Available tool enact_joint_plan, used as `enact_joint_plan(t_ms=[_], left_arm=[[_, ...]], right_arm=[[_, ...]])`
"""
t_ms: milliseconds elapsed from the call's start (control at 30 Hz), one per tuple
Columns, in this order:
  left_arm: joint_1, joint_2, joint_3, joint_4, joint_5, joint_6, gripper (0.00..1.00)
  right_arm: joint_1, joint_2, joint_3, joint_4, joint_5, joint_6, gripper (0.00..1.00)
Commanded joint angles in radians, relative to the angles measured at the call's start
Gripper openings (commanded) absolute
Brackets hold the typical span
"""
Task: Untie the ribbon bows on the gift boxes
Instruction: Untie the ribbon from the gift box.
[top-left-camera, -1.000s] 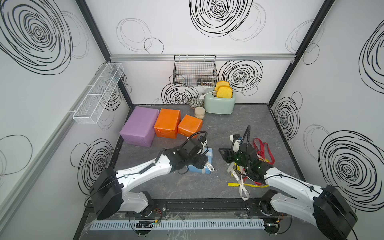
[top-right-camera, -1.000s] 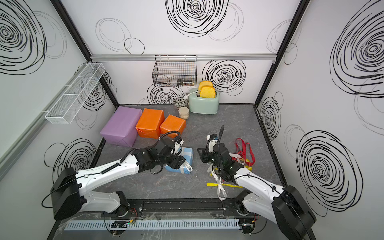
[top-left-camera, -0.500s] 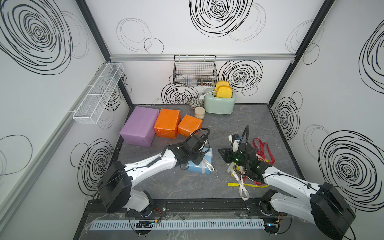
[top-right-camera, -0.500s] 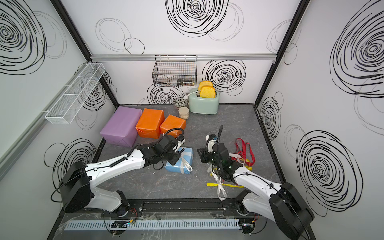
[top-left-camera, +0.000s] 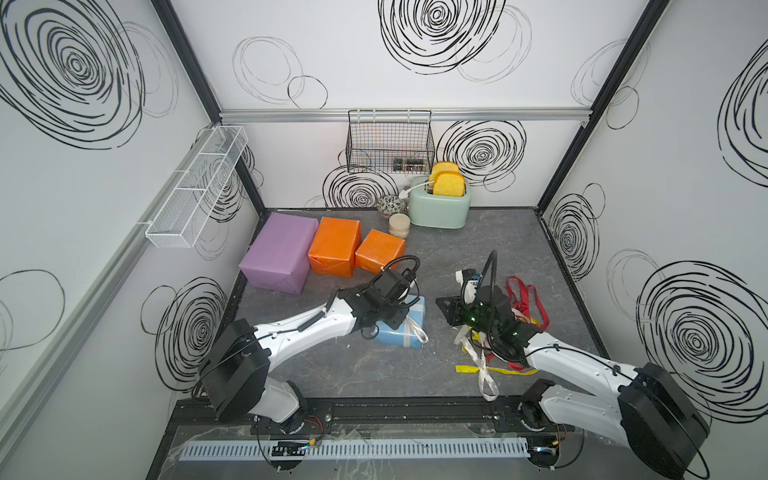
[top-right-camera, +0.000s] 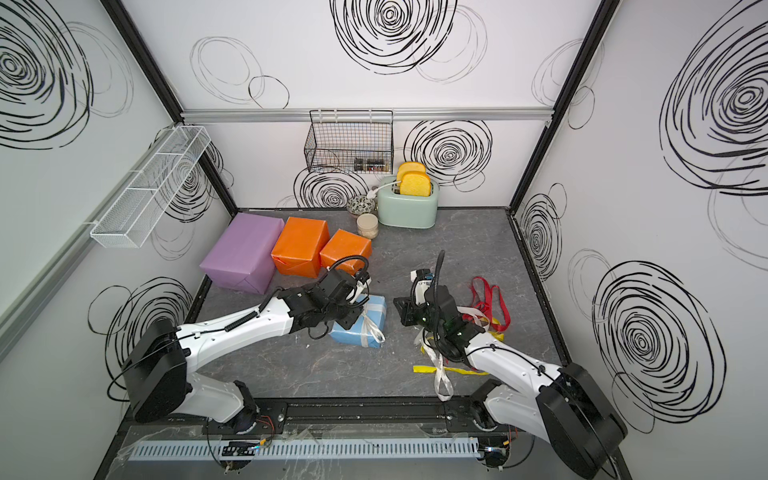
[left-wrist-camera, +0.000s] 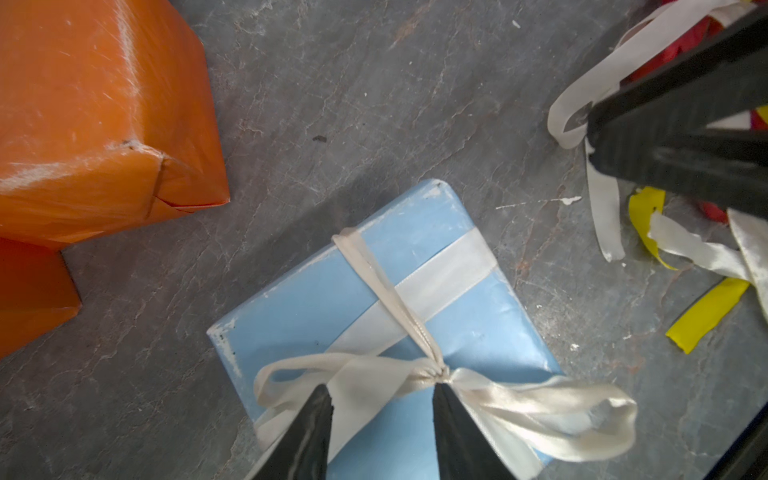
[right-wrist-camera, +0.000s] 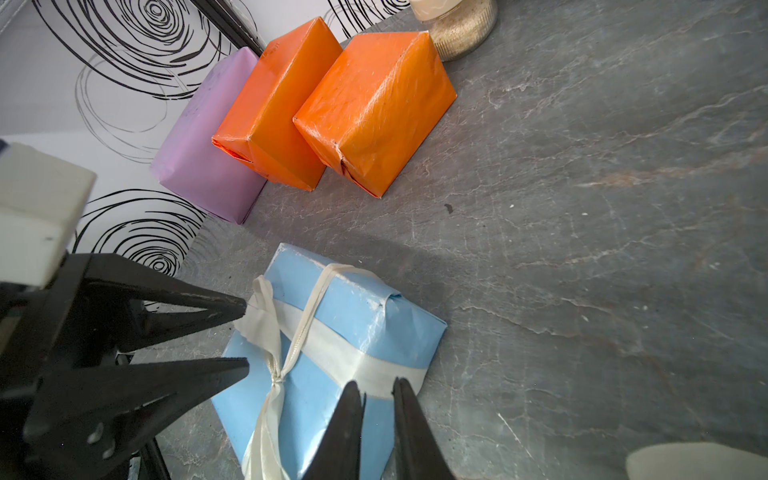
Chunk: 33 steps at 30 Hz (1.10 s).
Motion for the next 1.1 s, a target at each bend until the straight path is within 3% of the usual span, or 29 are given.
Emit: enact_joint_plan(t_ms=[0, 233, 467, 800, 1067], left_arm=[[0.014, 0.017, -0.008, 0.022, 0.013, 0.009, 0.45], [0.027, 0.027, -0.005, 0.022, 0.02, -0.002, 0.34], [0.027, 0.023, -0.009, 0.017, 0.019, -0.006, 0.31], [0.026, 0.031, -0.005, 0.016, 0.033, -0.013, 0.0], [0.018, -0.012, -0.009, 0.041, 0.036, -0.031, 0.0]], right_arm=[[-0.003, 0.011, 0.014, 0.025, -0.011, -0.006, 0.19], [-0.003, 0.014, 0.014, 0.025, -0.014, -0.005, 0.19], [0.0, 0.016, 0.015, 0.028, -0.017, -0.01, 0.19], [0.03, 0.037, 0.029, 0.04, -0.035, -0.025, 0.19], [0.083, 0.138, 0.099, 0.02, -0.049, -0.055, 0.25]])
